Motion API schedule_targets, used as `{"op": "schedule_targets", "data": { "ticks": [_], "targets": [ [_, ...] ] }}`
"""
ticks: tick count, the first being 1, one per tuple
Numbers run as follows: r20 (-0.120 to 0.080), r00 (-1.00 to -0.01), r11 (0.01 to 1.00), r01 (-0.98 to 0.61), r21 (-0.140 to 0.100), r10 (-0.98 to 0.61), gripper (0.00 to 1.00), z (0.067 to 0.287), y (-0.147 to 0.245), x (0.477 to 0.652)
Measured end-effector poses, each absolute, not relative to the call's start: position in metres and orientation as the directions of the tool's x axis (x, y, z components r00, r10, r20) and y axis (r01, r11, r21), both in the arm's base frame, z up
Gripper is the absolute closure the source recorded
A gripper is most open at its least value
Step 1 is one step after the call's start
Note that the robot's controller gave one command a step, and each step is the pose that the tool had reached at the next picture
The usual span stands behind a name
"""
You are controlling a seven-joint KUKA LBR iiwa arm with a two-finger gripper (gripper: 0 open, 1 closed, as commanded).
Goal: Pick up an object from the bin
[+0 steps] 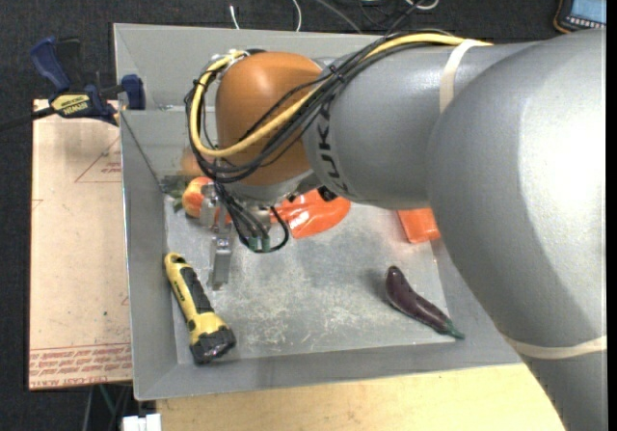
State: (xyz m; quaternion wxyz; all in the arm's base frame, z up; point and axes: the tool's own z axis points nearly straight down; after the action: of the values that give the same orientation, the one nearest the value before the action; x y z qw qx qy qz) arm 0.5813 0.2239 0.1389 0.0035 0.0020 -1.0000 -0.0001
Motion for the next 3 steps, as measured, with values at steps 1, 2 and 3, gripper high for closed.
{"op": "schedule_targets", "data": {
  "ticks": [1, 2, 3],
  "targets": [
    [0.000, -1.000, 1.000, 0.000, 0.002, 0.000, 0.00, 0.144, 0.223, 0.584],
    [-0.001, -0.981, 0.981, -0.196, 0.001, -0.196, 0.00, 0.069, 0.132, 0.629],
    [-0.010, -0.946, 0.946, -0.324, 0.005, -0.324, 0.00, 0.101, 0.112, 0.627]
  ]
}}
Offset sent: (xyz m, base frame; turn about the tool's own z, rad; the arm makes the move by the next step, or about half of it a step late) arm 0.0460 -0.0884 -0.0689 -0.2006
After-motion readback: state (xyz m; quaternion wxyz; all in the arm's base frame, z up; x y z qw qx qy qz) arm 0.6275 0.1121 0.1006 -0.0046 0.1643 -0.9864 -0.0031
